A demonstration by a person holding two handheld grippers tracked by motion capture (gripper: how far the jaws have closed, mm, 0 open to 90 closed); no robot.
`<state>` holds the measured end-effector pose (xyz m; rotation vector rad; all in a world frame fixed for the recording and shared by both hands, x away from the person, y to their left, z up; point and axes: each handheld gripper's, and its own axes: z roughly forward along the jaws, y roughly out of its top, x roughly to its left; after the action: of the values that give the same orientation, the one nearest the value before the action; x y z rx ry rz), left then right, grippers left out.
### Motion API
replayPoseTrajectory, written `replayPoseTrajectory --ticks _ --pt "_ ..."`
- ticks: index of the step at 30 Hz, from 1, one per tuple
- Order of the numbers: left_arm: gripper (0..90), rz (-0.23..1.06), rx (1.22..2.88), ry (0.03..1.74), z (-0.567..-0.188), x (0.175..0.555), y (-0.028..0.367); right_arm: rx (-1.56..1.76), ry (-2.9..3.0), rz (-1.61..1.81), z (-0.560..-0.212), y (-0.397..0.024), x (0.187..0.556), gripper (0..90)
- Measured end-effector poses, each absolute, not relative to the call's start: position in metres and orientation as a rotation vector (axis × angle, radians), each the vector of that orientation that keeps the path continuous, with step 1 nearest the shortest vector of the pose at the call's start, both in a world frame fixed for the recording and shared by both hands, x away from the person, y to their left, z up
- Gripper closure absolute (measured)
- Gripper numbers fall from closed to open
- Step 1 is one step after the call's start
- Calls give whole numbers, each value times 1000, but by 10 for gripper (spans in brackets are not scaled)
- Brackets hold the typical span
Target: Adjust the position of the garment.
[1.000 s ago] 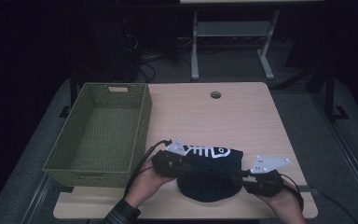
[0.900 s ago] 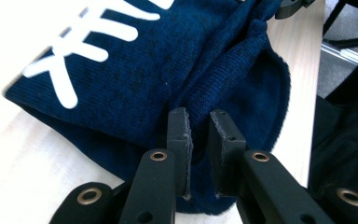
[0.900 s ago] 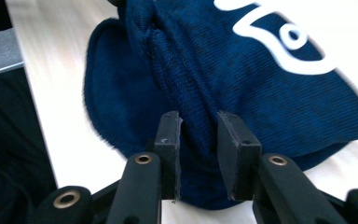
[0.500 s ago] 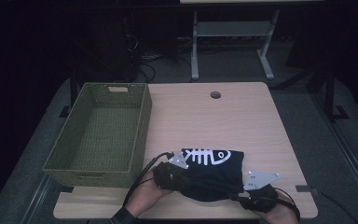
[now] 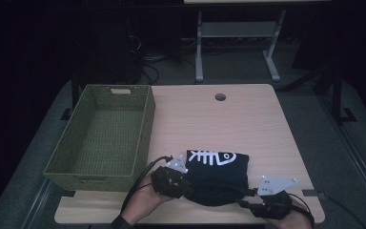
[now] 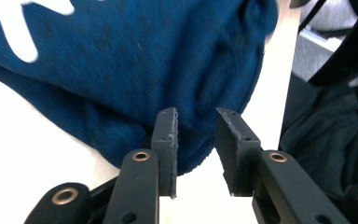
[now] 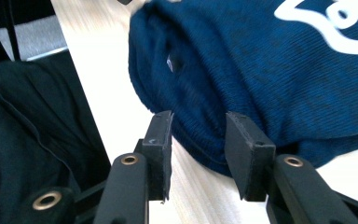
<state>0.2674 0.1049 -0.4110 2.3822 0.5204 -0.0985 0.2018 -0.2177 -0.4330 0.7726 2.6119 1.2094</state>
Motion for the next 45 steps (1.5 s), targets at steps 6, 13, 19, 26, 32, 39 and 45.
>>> replayPoseTrajectory --ticks 6,13,19,26,32,39,45 --pt "738 -66 2337 527 -392 273 112 772 2560 1280 -417 -227 205 620" --pt "883 -12 2324 560 -386 297 96 797 2539 1294 -419 -228 229 760" --pt "896 24 2348 603 -398 324 73 810 2627 1234 -436 -221 244 853" --pt "894 40 2437 630 -427 342 51 783 2710 1181 -452 -208 241 894" --pt "896 36 2454 627 -434 351 43 758 2737 1182 -458 -196 240 899" --pt "898 46 2451 607 -437 358 32 689 2762 1181 -461 -174 236 899" --pt "884 37 2436 597 -435 360 33 673 2764 1189 -460 -172 236 890"
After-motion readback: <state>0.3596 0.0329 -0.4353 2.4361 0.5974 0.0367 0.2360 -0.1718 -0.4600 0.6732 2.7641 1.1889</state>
